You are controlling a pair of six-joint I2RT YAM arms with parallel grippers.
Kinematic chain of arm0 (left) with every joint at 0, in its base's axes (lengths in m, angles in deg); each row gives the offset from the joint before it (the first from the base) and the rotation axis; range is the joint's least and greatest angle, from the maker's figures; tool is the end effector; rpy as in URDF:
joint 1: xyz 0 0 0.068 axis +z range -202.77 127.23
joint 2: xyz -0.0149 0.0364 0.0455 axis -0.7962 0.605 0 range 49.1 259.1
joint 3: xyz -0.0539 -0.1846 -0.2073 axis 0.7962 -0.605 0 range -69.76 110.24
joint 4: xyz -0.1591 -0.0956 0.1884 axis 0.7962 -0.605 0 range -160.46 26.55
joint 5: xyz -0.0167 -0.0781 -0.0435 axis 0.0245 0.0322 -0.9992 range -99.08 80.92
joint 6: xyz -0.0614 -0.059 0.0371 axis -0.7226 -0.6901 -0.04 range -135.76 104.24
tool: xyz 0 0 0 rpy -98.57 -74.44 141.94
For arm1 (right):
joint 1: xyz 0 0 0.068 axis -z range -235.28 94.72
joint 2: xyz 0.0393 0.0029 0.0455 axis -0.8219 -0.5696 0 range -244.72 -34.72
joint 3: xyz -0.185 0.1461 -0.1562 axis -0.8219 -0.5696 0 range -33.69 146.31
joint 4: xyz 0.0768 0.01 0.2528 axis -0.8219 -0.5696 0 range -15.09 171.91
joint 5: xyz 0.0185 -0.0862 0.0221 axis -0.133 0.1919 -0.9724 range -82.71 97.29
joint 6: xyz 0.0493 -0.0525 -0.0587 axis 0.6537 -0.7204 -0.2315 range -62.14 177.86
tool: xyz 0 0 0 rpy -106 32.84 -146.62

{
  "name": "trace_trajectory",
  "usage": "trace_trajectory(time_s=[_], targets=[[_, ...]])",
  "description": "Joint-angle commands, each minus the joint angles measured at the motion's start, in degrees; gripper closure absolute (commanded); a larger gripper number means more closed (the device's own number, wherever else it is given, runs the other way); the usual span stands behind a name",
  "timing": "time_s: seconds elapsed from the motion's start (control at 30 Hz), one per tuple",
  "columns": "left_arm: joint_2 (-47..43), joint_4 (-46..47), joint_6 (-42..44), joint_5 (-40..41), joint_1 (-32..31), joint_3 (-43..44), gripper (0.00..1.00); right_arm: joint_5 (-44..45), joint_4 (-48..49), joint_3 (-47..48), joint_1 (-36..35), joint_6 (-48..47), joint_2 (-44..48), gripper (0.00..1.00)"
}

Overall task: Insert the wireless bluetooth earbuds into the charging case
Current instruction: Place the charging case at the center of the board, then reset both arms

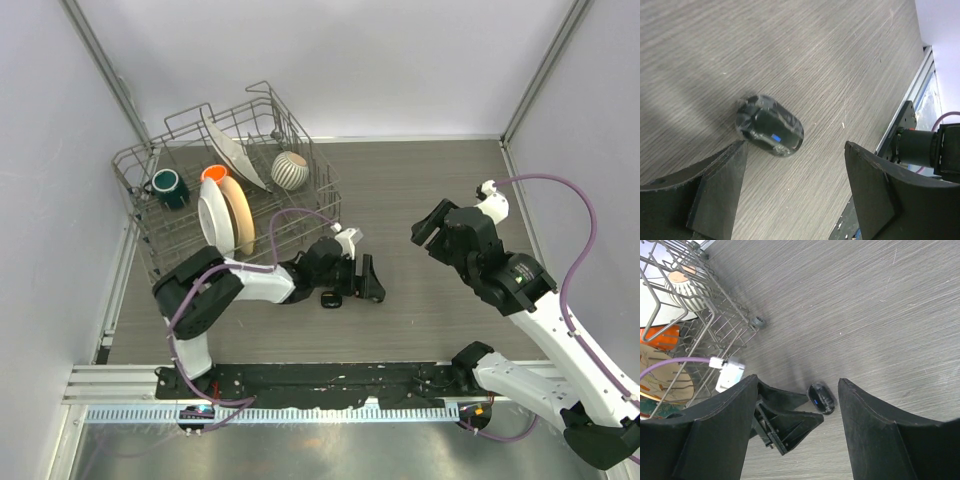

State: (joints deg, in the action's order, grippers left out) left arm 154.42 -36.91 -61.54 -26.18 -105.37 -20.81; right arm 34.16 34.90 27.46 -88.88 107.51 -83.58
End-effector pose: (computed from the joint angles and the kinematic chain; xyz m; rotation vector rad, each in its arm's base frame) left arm 0.2316 -0.3434 0.1281 0.3453 2.3418 -1.2659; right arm 0.1803 0.0745 0.3469 0.5551 2.0504 0.3569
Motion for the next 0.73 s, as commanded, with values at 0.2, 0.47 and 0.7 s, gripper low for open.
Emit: trace_trajectory(time_s=[0.2, 0.47, 0.7], targets=[[-16.8, -14.06, 9.91, 8.04, -0.48, 0.45, 0.0, 2.39, 1.74, -0.5, 1.0, -1.48, -0.18, 0.27], [-31.66, -24.42, 18.61, 21.57, -2.33, 6.76, 0.0, 2.22, 3.58, -3.92, 2.93, -5.69, -0.62, 0.24], [-38.78, -38.29, 22.48, 36.42, -2.25, 12.57, 0.0, 6.06, 6.74, -4.72, 3.99, -10.09, -3.69, 0.22]])
